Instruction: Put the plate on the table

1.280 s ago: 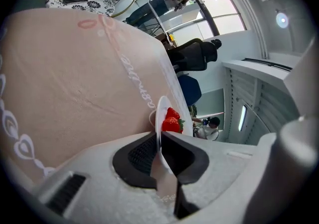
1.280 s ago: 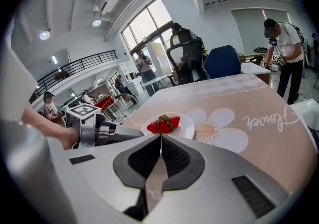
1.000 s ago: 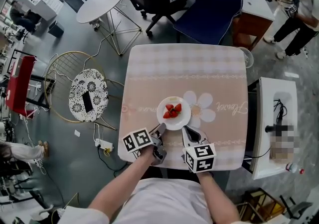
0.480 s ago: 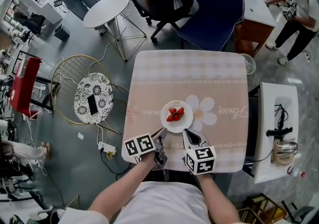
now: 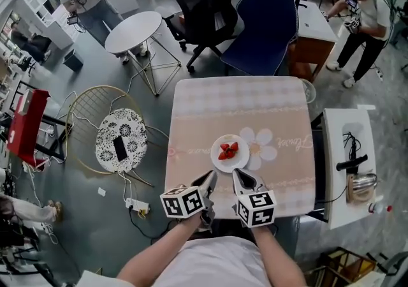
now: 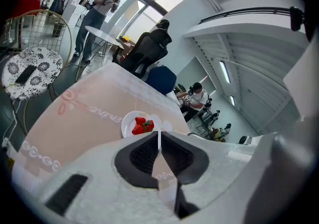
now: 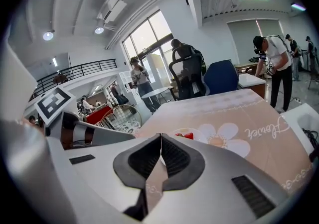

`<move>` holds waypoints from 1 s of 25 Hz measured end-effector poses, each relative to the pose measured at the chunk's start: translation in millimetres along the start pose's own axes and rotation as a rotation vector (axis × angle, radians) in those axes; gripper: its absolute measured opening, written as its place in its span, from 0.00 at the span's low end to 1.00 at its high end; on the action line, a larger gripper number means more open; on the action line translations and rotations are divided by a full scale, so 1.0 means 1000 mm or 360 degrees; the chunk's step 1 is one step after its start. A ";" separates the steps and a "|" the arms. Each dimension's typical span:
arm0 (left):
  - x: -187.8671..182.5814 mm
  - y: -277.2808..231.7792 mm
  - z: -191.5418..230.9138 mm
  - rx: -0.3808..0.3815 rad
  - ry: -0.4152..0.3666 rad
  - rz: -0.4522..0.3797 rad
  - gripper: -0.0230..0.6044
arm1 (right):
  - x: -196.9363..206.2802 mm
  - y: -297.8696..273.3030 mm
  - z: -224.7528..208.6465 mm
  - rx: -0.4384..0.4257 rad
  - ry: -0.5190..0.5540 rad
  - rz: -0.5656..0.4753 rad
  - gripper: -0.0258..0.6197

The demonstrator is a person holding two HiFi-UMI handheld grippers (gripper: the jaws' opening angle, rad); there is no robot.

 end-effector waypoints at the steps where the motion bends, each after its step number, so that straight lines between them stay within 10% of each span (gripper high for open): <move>1: -0.003 0.005 -0.004 0.0023 -0.0052 -0.0003 0.07 | -0.002 0.002 0.005 0.0005 0.0006 -0.0013 0.04; 14: -0.027 0.060 -0.048 0.0294 -0.0635 -0.0144 0.05 | -0.031 0.038 0.068 0.0030 0.0067 -0.0208 0.04; 25: -0.014 0.109 -0.064 0.0423 -0.0846 -0.0206 0.04 | -0.021 0.079 0.111 0.0104 0.0173 -0.0241 0.04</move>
Point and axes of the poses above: the fingertips, and each gripper's own axes: y backward along the fingers, z to its left, x out of its underside, the point moved 1 cm from there along y, backward along the fingers, and after that the axes turned 10 degrees about -z, right-handed, at the moved point
